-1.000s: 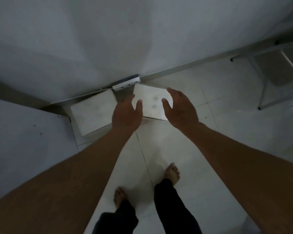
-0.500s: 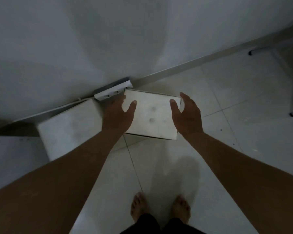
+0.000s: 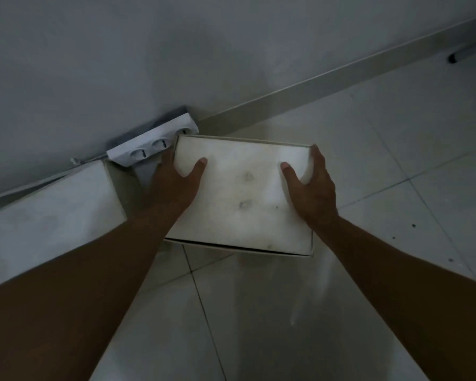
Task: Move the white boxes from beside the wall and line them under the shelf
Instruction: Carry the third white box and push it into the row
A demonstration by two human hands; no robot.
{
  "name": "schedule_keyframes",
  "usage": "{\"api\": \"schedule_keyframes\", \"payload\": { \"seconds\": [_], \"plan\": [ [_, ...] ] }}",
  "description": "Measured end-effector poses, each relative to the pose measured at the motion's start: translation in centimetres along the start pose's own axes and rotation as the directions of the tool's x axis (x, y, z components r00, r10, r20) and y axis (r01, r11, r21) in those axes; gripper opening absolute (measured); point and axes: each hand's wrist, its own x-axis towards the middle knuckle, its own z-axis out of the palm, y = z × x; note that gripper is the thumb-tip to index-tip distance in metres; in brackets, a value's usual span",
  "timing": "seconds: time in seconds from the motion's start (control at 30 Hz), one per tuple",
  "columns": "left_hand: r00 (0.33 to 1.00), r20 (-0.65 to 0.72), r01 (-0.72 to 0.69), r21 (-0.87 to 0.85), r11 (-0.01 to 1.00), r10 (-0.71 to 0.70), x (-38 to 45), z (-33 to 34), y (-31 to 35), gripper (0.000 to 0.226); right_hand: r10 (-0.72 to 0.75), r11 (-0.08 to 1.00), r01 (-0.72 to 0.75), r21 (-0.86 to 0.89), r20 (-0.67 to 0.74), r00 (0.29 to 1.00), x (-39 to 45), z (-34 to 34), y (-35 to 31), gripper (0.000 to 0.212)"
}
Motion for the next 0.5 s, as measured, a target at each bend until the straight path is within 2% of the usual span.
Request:
{"api": "schedule_keyframes", "payload": {
  "seconds": [0.3,0.5],
  "plan": [
    [0.994,-0.106,0.030,0.026,0.999,-0.027,0.0,1.8,-0.1,0.095,-0.033,0.999,0.034,0.013,-0.020,0.999,0.2,1.1,1.2,0.082],
    [0.989,-0.147,0.020,0.043,0.999,-0.014,-0.3,1.8,0.1,0.098,0.061,0.998,-0.060,0.011,-0.035,0.998,0.3,1.3,0.8,0.091]
  ]
}}
